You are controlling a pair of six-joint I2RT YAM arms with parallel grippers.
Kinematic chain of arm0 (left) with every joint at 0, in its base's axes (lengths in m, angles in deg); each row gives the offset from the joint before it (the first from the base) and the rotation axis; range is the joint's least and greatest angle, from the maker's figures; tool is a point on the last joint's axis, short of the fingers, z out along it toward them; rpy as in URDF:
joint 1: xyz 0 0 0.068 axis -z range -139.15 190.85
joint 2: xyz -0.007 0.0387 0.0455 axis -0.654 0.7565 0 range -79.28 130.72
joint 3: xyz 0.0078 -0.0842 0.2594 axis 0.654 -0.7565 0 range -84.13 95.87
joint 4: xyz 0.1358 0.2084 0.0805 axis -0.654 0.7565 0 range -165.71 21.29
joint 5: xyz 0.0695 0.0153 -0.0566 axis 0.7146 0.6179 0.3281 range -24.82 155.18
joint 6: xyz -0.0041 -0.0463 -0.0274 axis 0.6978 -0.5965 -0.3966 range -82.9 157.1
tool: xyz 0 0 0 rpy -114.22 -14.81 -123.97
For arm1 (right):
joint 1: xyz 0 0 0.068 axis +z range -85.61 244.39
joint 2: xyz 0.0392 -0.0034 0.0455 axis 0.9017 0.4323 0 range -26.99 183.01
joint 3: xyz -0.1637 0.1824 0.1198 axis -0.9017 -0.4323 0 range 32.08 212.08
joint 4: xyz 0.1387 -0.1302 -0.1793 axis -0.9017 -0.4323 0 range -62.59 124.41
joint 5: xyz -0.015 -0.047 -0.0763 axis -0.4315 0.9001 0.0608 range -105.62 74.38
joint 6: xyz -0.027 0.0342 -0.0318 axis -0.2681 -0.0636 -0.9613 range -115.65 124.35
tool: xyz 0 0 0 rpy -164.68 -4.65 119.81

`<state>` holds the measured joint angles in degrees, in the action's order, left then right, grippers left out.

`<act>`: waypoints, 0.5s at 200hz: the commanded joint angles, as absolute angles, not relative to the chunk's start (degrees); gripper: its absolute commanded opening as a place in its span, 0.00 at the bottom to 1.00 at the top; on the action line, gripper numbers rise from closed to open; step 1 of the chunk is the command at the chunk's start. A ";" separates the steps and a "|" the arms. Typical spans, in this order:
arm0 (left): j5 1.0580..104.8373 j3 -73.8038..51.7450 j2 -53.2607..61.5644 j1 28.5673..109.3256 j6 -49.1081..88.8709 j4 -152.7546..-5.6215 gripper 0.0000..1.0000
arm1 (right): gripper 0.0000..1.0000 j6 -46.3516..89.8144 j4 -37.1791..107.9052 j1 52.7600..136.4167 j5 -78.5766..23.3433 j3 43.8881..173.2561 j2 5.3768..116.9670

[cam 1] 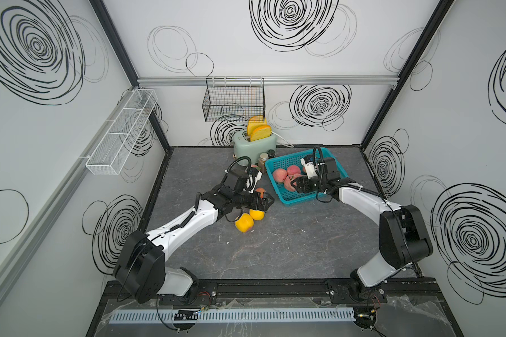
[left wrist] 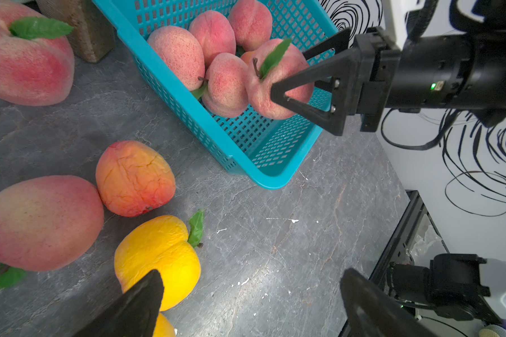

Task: Put the peaches into the basket
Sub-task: Place the peach in the basket.

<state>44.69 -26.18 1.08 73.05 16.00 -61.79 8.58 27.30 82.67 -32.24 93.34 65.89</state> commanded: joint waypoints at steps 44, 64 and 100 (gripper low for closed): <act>44.96 -24.10 1.61 73.27 17.95 -63.23 0.98 | 0.74 6.13 24.47 83.19 -31.57 95.15 67.12; 44.96 -24.09 1.75 73.29 17.86 -63.35 0.98 | 0.74 5.85 23.55 83.44 -31.97 95.25 67.55; 44.83 -23.93 1.68 73.28 17.81 -63.31 0.98 | 0.74 5.15 21.69 84.42 -30.68 96.48 69.22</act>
<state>44.66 -25.59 1.25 73.08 16.76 -61.88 7.20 24.81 83.48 -31.80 94.38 67.46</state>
